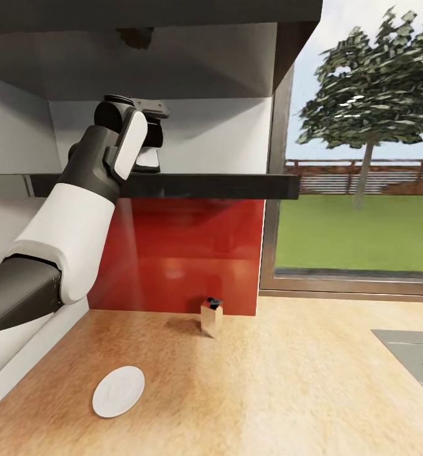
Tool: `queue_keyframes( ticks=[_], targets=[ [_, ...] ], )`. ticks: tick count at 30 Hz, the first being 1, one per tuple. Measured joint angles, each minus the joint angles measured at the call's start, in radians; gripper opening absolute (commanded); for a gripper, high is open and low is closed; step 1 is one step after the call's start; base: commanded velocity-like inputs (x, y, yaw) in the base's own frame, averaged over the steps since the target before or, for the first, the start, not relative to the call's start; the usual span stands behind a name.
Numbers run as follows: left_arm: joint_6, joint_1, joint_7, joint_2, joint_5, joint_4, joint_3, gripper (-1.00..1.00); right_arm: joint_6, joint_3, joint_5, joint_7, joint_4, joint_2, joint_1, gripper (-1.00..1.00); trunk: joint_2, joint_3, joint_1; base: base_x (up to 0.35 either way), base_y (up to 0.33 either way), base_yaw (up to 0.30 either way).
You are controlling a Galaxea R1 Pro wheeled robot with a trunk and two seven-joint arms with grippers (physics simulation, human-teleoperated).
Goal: Set up a coffee station on the kitchen countertop: keep the coffee maker on the countertop, move the bottle of coffee from the kitchen shelf to the counter next to the coffee maker, place a paper coffee filter on top of the coffee maker, put the saucer next to the coffee maker with the coffee cup on the saucer, and place the electric kettle next to the coffee maker.
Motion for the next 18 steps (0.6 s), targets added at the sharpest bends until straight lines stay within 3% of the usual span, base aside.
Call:
queue_keyframes(
  ticks=[18],
  targets=[
    [-0.001,0.000,0.003,0.004,0.000,-0.003,0.006,-1.00,0.000,0.000,0.000,0.000,0.000,0.000,0.000,1.00,0.000,0.000,0.000,0.000,0.000,0.000]
  ],
)
